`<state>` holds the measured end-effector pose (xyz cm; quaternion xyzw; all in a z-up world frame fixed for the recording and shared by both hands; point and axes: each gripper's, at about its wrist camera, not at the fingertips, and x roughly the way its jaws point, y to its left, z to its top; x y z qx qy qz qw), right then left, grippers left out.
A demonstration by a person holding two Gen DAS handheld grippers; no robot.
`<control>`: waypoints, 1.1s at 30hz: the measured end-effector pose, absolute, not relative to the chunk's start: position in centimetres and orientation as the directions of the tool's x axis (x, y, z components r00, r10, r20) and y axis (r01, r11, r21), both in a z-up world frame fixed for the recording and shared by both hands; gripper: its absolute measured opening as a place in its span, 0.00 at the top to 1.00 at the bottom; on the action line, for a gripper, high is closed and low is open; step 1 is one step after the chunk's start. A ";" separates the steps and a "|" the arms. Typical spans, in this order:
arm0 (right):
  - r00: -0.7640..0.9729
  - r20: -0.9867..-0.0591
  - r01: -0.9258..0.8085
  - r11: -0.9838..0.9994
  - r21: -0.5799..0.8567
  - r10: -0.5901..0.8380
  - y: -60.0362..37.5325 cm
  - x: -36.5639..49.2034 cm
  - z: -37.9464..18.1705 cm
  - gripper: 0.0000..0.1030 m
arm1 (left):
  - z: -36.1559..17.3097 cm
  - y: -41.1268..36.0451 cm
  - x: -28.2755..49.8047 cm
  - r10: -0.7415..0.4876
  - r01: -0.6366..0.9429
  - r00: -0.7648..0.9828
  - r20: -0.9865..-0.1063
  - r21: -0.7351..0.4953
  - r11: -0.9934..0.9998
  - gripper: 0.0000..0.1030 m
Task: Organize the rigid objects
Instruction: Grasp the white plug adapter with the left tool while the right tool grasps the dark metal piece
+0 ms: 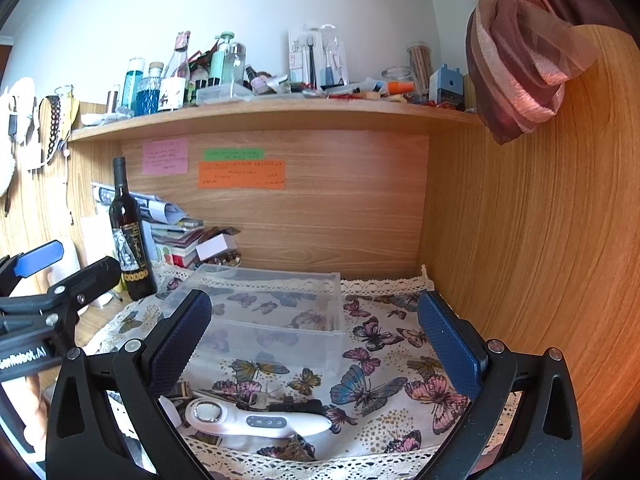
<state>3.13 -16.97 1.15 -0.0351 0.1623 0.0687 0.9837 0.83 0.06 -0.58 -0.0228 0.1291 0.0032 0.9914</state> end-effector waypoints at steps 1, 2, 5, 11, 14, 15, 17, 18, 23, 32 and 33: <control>0.936 -0.330 -0.149 0.988 -0.049 0.125 -17.0 3.3 0.9 0.02 | -0.8 0.3 1.1 0.005 -0.019 0.963 -0.269 -0.048 0.999 0.13; 0.933 -0.338 -0.151 0.987 -0.051 0.126 -16.9 3.4 0.7 0.05 | -1.1 0.6 1.4 0.008 -0.023 0.958 -0.288 -0.050 0.998 0.14; 0.913 -0.385 -0.167 0.985 -0.047 0.136 -17.0 4.2 -0.3 0.14 | -2.2 1.3 1.9 0.016 -0.035 0.945 -0.327 -0.053 0.998 0.16; 0.848 -0.502 -0.199 0.980 -0.001 0.171 -17.4 6.0 -3.0 0.30 | -5.3 2.8 3.1 -0.003 -0.034 0.898 -0.439 -0.075 0.997 0.20; 0.821 -0.543 -0.207 0.978 0.005 0.176 -17.6 6.4 -4.2 0.31 | -7.2 3.1 3.6 -0.027 -0.020 0.865 -0.502 -0.089 0.996 0.20; 0.812 -0.558 -0.209 0.978 0.001 0.174 -17.6 6.4 -4.7 0.33 | -7.8 3.1 3.7 -0.033 -0.017 0.855 -0.518 -0.092 0.996 0.20; 0.796 -0.580 -0.213 0.977 -0.004 0.171 -17.6 6.6 -5.3 0.36 | -9.0 3.0 3.8 -0.041 -0.015 0.833 -0.551 -0.096 0.995 0.20; 0.789 -0.590 -0.215 0.977 -0.005 0.171 -17.6 6.6 -5.6 0.36 | -9.6 2.8 3.9 -0.046 -0.013 0.824 -0.565 -0.099 0.995 0.20; 0.736 -0.658 -0.212 0.977 -0.001 0.159 -17.9 7.2 -7.8 0.37 | -11.9 2.4 4.1 -0.074 -0.001 0.772 -0.631 -0.117 0.993 0.21; 0.655 -0.738 -0.176 0.983 0.058 0.161 -19.7 7.7 -10.6 0.39 | -14.1 0.5 4.5 -0.108 0.044 0.713 -0.693 -0.109 0.993 0.40; 0.655 -0.737 -0.176 0.982 0.065 0.166 -19.9 7.7 -10.6 0.39 | -14.3 0.4 4.7 -0.112 0.046 0.708 -0.698 -0.112 0.993 0.45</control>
